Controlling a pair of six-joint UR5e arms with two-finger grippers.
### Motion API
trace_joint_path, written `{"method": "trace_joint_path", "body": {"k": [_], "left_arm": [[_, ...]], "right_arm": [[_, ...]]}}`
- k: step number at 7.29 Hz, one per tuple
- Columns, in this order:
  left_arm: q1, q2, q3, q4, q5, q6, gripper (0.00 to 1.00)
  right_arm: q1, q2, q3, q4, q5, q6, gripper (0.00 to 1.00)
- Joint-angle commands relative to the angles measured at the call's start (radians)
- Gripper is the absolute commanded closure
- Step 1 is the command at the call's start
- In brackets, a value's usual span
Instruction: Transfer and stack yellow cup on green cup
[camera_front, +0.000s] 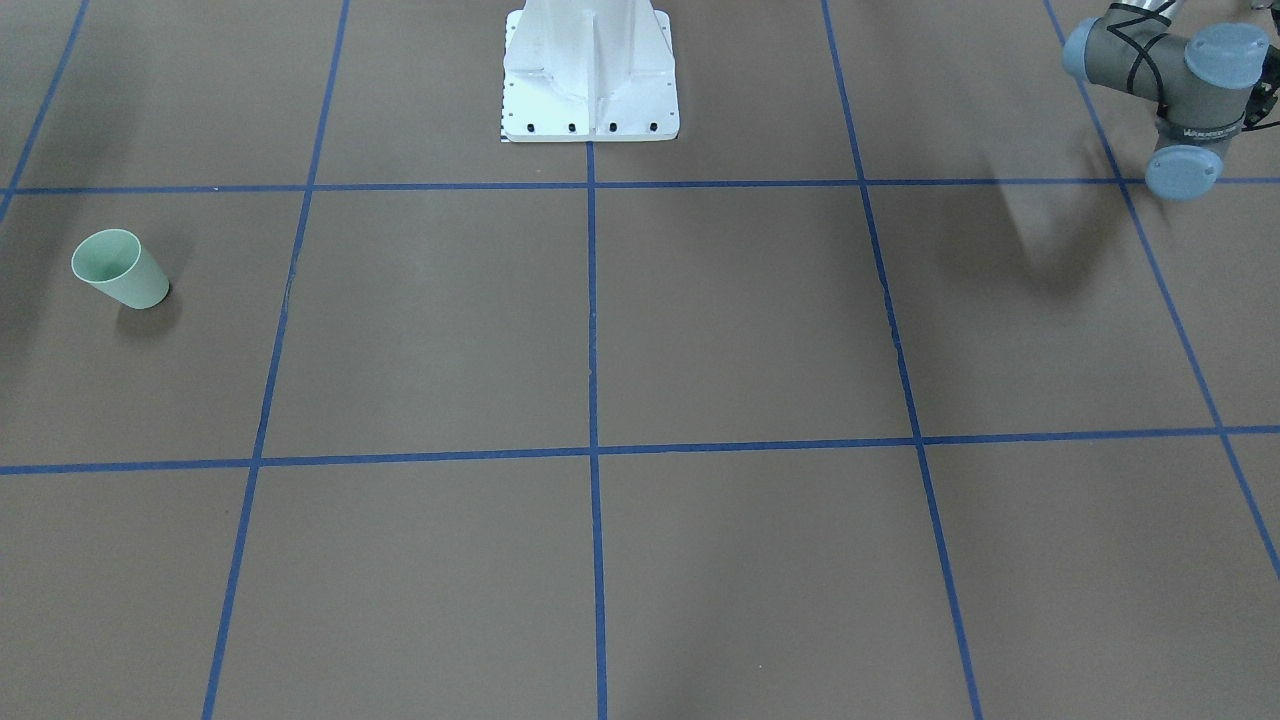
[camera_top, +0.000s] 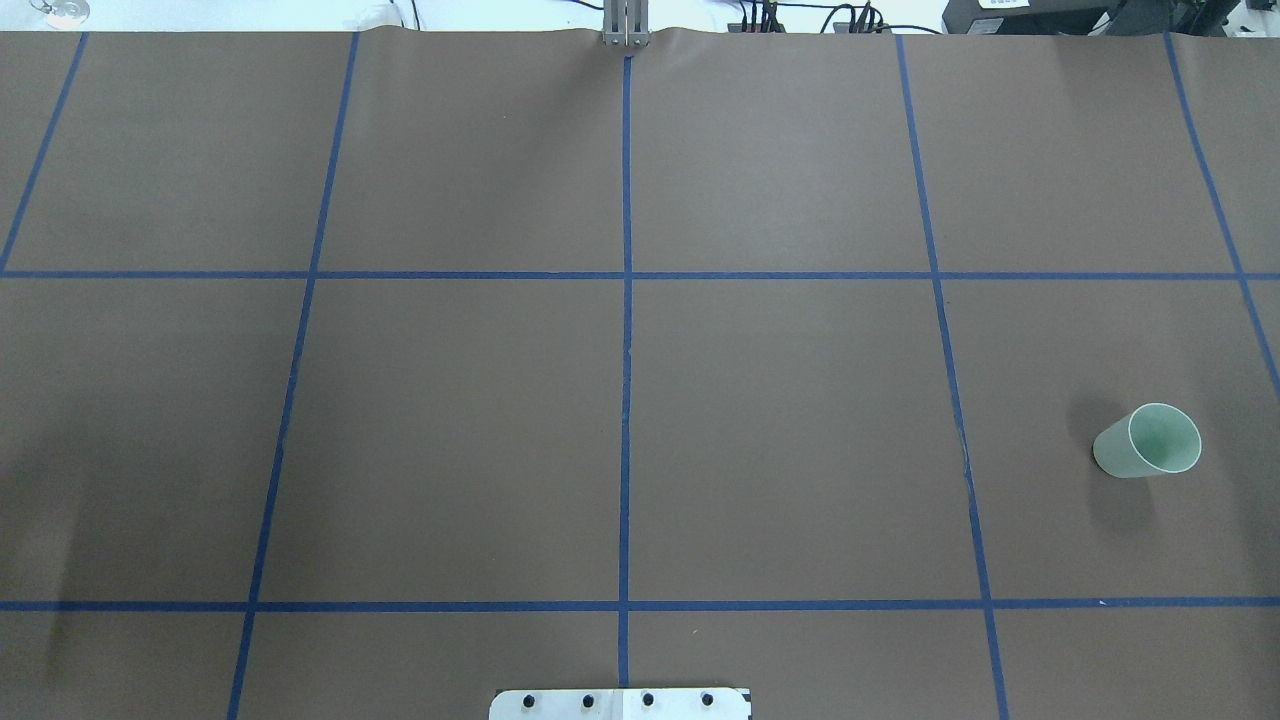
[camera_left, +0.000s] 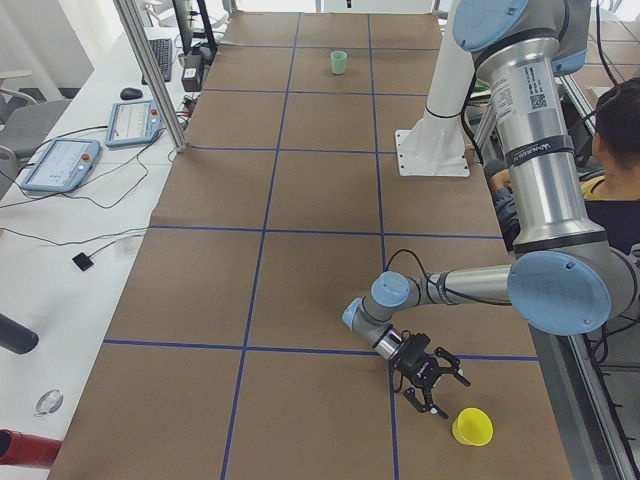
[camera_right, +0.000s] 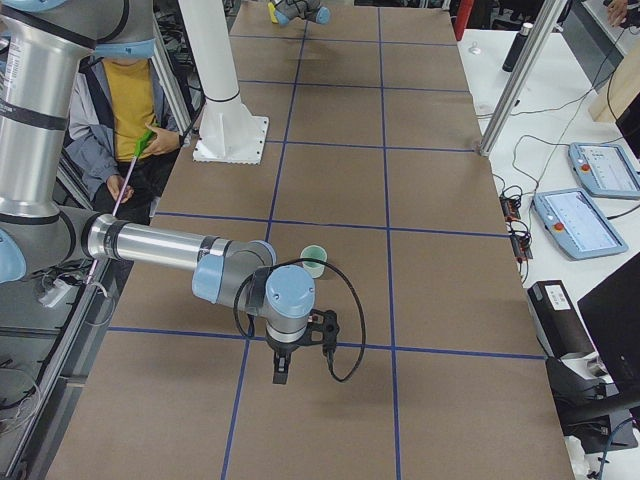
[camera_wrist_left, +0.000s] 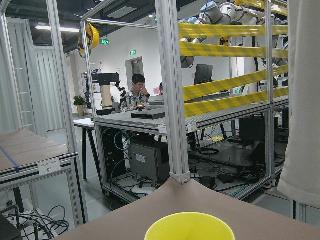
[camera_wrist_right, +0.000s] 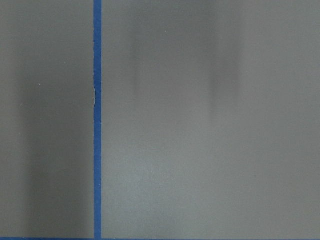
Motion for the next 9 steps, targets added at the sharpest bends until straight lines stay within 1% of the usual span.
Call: {"method": "trace_joint_path", "body": {"k": [1, 4, 7, 8, 9], "left_arm": [[0.014, -0.002, 0.013, 0.000, 0.006, -0.004, 0.00], [0.020, -0.021, 0.038, -0.030, 0.065, -0.012, 0.00], [0.020, -0.019, 0.082, -0.124, 0.066, -0.012, 0.00], [0.020, -0.019, 0.103, -0.142, 0.059, -0.012, 0.00], [0.020, -0.019, 0.103, -0.144, 0.053, -0.012, 0.00]], "right_arm": [[0.000, 0.000, -0.001, 0.000, 0.000, 0.000, 0.00], [0.000, 0.002, 0.000, 0.000, 0.000, 0.000, 0.00], [0.000, 0.003, 0.008, 0.001, 0.000, 0.002, 0.00], [0.000, 0.005, 0.008, 0.001, 0.000, 0.002, 0.00], [0.000, 0.009, 0.010, 0.003, 0.000, 0.002, 0.00]]}}
